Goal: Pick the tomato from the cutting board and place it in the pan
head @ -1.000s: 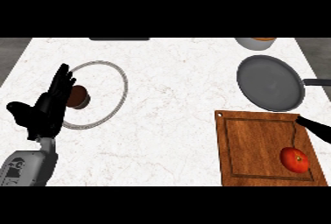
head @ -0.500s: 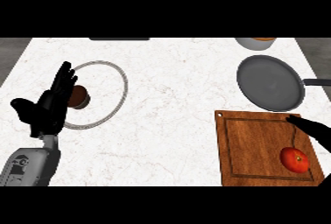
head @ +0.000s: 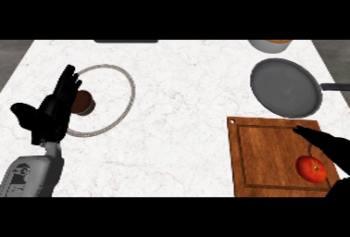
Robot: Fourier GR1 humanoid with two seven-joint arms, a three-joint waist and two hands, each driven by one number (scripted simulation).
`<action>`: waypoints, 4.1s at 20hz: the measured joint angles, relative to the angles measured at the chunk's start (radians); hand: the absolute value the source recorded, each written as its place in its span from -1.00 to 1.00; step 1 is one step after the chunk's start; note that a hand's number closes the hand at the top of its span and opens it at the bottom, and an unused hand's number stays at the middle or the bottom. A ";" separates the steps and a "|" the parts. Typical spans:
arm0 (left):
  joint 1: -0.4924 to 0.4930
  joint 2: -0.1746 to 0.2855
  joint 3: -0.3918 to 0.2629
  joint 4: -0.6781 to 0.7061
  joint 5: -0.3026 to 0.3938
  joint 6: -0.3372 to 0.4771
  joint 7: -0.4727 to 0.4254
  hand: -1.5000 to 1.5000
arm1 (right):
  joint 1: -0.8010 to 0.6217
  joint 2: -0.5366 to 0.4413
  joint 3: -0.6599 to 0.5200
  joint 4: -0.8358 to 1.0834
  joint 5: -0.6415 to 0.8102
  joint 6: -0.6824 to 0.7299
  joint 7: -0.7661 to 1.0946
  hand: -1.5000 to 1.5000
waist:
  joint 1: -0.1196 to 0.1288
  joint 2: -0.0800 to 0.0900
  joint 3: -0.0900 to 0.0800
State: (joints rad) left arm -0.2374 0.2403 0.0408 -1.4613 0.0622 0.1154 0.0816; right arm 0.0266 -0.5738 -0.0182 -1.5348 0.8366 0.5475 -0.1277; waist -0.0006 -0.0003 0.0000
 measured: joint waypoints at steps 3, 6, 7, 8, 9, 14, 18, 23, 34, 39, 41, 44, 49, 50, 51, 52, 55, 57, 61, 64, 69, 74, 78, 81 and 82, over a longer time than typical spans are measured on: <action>0.011 -0.014 0.001 -0.015 -0.009 -0.002 0.005 0.00 | -0.013 0.016 0.007 0.032 0.034 -0.002 -0.009 -1.00 | 0.001 0.000 0.000; 0.019 -0.019 0.008 -0.021 -0.014 -0.015 0.004 0.00 | -0.021 0.034 0.015 0.081 0.066 -0.011 -0.026 -1.00 | 0.001 0.000 0.000; 0.028 -0.012 0.016 -0.031 -0.011 -0.025 0.006 0.00 | -0.030 0.038 0.016 0.103 0.076 -0.015 -0.035 -1.00 | 0.002 0.000 0.000; 0.024 -0.021 0.014 -0.032 -0.020 -0.017 0.009 0.00 | -0.028 0.040 0.012 0.096 0.079 -0.005 -0.035 -1.00 | 0.001 0.000 0.000; 0.020 -0.023 0.018 -0.022 -0.022 -0.020 0.003 0.00 | -0.047 0.038 0.011 0.132 0.086 -0.008 -0.054 1.00 | 0.001 0.000 0.000; 0.001 -0.023 0.041 0.032 -0.022 -0.034 -0.036 0.00 | -0.063 0.032 0.044 0.181 0.117 -0.052 -0.165 1.00 | 0.001 -0.001 -0.002; -0.013 -0.035 0.044 0.033 -0.037 -0.027 -0.025 0.00 | -0.049 0.048 0.051 0.188 0.160 -0.109 -0.198 1.00 | 0.000 -0.003 -0.005; 0.007 -0.029 0.057 0.011 -0.032 -0.044 -0.019 0.00 | -0.016 0.099 0.097 0.087 0.198 -0.094 -0.158 1.00 | -0.002 -0.005 -0.008; 0.003 -0.032 0.059 0.005 -0.036 -0.042 -0.005 0.00 | 0.118 0.395 0.437 -0.301 0.384 -0.183 0.111 1.00 | -0.011 -0.006 -0.002; 0.014 -0.029 0.060 -0.017 -0.034 -0.046 0.006 0.00 | 0.157 0.440 0.440 -0.501 0.370 -0.256 0.142 1.00 | -0.012 -0.005 -0.001; 0.029 -0.034 0.056 -0.026 -0.037 -0.046 -0.001 0.00 | 0.177 0.445 0.410 -0.571 0.336 -0.265 0.142 1.00 | -0.010 -0.004 0.000; 0.022 -0.040 0.053 -0.024 -0.041 -0.043 -0.001 0.00 | 0.155 0.470 0.358 -0.634 0.300 -0.265 0.171 1.00 | -0.007 -0.002 0.000; 0.027 -0.035 0.061 -0.021 -0.036 -0.055 -0.006 0.00 | 0.019 0.514 0.158 -0.604 0.127 -0.228 0.192 1.00 | 0.001 0.001 0.000; 0.027 -0.040 0.056 -0.016 -0.043 -0.052 -0.014 0.00 | -0.007 0.525 0.114 -0.580 0.080 -0.222 0.193 1.00 | 0.002 0.002 0.000; 0.023 -0.039 0.057 -0.016 -0.041 -0.055 -0.013 0.00 | -0.051 0.530 0.066 -0.554 0.038 -0.213 0.202 1.00 | 0.004 0.003 0.000; 0.020 -0.042 0.054 -0.016 -0.043 -0.054 -0.011 0.00 | -0.089 0.535 0.027 -0.521 0.008 -0.215 0.207 1.00 | 0.005 0.003 0.000; 0.026 -0.042 0.051 -0.031 -0.041 -0.059 -0.001 0.00 | -0.205 0.511 -0.108 -0.395 -0.083 -0.220 0.198 1.00 | 0.010 0.003 0.000; 0.015 -0.054 0.040 -0.029 -0.053 -0.048 -0.001 0.00 | -0.286 0.461 -0.182 -0.277 -0.103 -0.241 0.163 1.00 | 0.012 0.005 0.000; 0.007 -0.055 0.041 -0.031 -0.051 -0.050 0.005 0.00 | -0.411 0.370 -0.275 -0.024 -0.094 -0.329 0.066 1.00 | 0.019 0.007 0.001; -0.011 -0.056 0.044 -0.013 -0.050 -0.052 0.004 0.00 | -0.483 0.296 -0.323 0.175 -0.068 -0.413 -0.036 1.00 | 0.025 0.010 0.001; -0.033 -0.063 0.035 0.000 -0.054 -0.057 0.000 0.00 | -0.603 0.196 -0.374 0.495 0.004 -0.581 -0.165 1.00 | 0.044 0.019 0.003; -0.050 -0.070 0.021 -0.007 -0.061 -0.055 0.018 0.00 | -0.714 0.143 -0.422 0.791 0.025 -0.717 -0.269 1.00 | 0.064 0.026 0.004; -0.060 -0.069 0.019 -0.004 -0.062 -0.060 0.013 0.00 | -0.766 0.127 -0.457 0.962 0.013 -0.770 -0.333 1.00 | 0.077 0.033 0.005; -0.069 -0.070 0.019 0.003 -0.061 -0.063 0.006 0.00 | -0.798 0.111 -0.476 1.070 0.000 -0.733 -0.345 -1.00 | 0.084 0.038 0.006; -0.069 -0.070 0.018 0.001 -0.060 -0.066 0.008 0.00 | -0.804 0.104 -0.479 1.103 -0.005 -0.697 -0.345 -1.00 | 0.089 0.039 0.006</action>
State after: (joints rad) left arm -0.3068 0.1703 0.0585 -1.4604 0.0025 0.0492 0.0894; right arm -0.7774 -0.4700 -0.4976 -0.4317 0.8312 -0.1497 -0.4731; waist 0.0882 0.0388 0.0063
